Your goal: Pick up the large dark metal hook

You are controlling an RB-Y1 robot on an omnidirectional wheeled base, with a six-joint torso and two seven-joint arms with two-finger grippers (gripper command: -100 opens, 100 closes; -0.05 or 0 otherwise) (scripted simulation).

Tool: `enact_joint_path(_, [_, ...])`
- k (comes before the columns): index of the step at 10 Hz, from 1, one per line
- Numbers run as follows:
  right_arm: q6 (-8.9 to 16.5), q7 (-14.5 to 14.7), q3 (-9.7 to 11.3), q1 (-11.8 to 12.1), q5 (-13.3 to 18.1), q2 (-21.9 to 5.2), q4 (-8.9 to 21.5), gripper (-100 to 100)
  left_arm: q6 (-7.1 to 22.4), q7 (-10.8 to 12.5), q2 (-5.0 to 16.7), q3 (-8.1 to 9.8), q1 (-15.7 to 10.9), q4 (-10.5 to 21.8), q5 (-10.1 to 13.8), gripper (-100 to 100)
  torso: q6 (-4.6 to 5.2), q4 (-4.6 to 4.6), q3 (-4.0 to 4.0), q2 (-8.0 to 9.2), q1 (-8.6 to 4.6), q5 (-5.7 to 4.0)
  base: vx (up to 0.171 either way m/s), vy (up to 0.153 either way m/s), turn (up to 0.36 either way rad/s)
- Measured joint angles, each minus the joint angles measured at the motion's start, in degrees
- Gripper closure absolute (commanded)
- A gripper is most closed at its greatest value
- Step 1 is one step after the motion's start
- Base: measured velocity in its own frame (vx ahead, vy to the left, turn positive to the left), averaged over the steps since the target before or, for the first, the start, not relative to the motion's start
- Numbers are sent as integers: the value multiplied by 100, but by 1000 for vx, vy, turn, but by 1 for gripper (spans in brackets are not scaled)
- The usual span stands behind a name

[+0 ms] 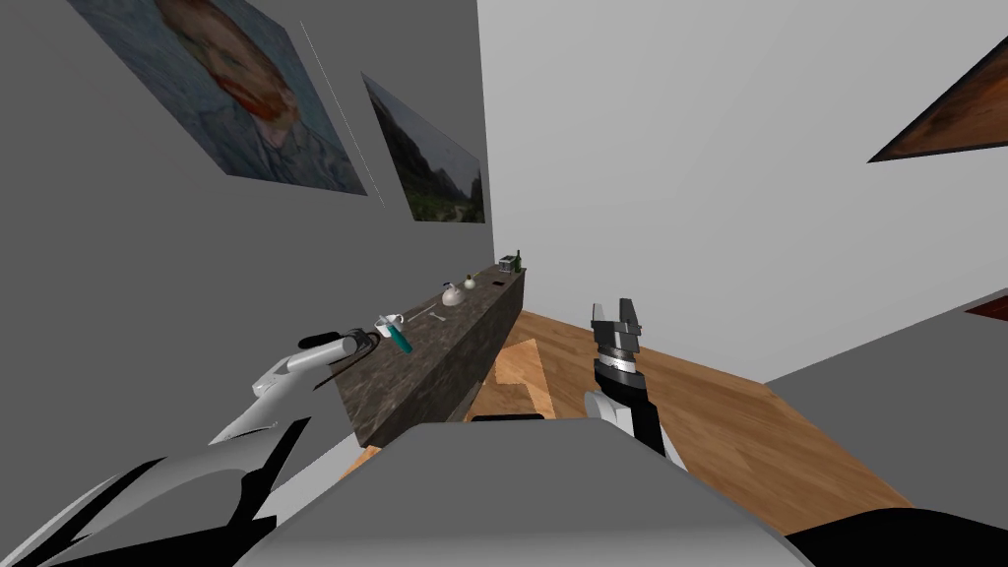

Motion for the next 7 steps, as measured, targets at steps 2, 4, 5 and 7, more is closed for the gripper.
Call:
enact_joint_path(2, [0,0,0,0,0,0,0,0,-212,-168,182,-224,-333,522,202,-100,-1,2,6,10,-6,-3,-51,-22,55])
enact_joint_path(4, [0,0,0,-1,0,0,0,0,-449,-195,440,-585,-811,1151,303,-100,-1,6,14,23,-12,-6,-66,-27,50])
enact_joint_path(5, [0,0,0,-1,0,0,0,0,-542,-138,499,-741,-892,1354,270,-100,-1,5,13,23,-10,-1,-21,-8,0])
enact_joint_path(7, [0,0,0,0,0,0,0,0,-550,-110,500,-754,-890,1367,260,100,0,1,3,5,-3,0,0,0,0])
